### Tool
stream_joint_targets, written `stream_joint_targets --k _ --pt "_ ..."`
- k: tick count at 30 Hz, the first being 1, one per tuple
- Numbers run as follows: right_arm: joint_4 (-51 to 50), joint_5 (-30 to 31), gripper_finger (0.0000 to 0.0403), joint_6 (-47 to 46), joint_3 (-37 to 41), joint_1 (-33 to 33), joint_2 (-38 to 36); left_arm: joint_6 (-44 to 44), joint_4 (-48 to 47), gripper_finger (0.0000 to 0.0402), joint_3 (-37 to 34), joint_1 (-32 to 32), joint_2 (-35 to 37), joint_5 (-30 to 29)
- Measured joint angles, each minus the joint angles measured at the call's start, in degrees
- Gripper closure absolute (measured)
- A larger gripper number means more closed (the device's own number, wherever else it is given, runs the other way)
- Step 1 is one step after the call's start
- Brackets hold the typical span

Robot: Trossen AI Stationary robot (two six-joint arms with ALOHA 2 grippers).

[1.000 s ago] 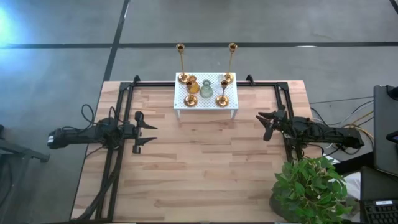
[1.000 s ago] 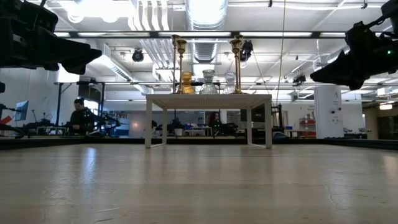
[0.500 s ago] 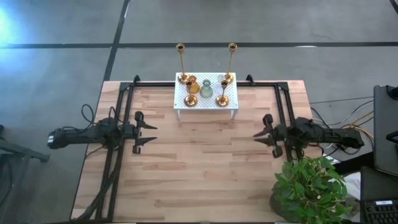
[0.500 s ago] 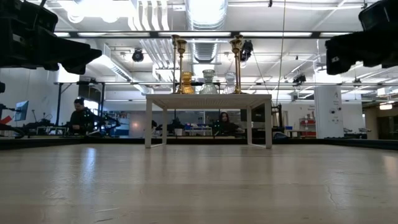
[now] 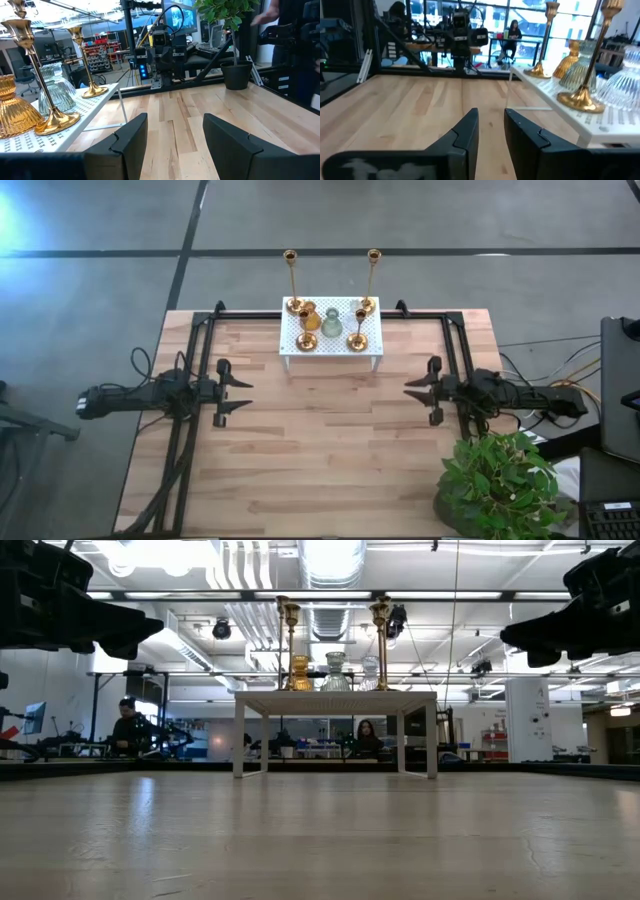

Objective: Pick & Place candle stick holders
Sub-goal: Return to Home Position

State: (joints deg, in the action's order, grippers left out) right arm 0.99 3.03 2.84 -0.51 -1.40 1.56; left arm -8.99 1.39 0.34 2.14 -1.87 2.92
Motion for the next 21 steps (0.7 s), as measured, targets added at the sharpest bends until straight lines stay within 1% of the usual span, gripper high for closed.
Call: stream_joint_targets --k 9,21 --pt "0.00 -0.02 0.0310 -0.95 0.00 0.01 2.17 0.00 0.00 0.0204 0.00 -0.01 -0.04 0.00" --pt "0.00 -0.02 0.0335 -0.86 0.00 0.00 2.37 0.00 0.00 0.0204 0.00 0.01 -0.04 0.00"
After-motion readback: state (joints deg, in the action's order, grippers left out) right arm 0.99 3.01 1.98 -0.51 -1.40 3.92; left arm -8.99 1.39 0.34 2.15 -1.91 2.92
